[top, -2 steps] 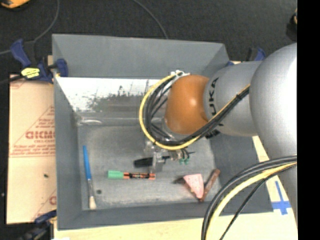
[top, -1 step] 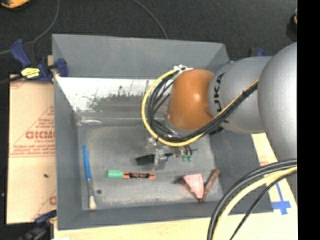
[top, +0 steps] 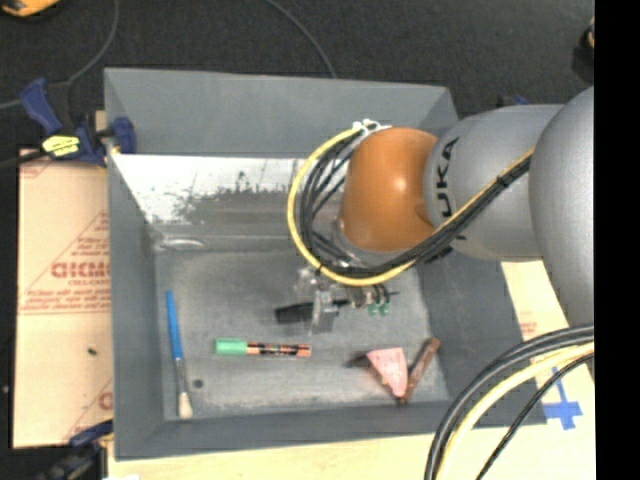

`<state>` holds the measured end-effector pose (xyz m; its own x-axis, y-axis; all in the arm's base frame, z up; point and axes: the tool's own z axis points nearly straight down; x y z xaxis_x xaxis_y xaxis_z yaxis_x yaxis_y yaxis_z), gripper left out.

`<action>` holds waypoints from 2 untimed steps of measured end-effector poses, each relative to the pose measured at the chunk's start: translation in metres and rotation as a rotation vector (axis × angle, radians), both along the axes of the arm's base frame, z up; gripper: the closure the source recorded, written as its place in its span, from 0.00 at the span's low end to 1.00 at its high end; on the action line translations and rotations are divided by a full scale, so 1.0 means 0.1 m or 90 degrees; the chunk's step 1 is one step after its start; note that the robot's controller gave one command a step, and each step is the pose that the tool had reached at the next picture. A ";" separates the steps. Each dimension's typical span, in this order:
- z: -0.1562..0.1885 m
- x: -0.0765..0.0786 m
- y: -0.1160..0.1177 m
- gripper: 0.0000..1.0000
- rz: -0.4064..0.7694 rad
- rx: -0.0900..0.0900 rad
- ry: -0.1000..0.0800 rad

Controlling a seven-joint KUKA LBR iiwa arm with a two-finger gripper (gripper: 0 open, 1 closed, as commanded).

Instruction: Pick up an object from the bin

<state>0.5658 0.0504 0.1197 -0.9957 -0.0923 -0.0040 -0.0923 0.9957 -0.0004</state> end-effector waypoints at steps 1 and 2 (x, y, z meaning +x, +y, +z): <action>0.20 0.00 0.00 1.00 0.000 0.000 -0.001; 0.36 0.01 0.00 1.00 0.000 0.000 -0.002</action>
Offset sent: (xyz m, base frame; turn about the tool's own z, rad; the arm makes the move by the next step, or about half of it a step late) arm 0.0000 0.0001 0.0221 0.0000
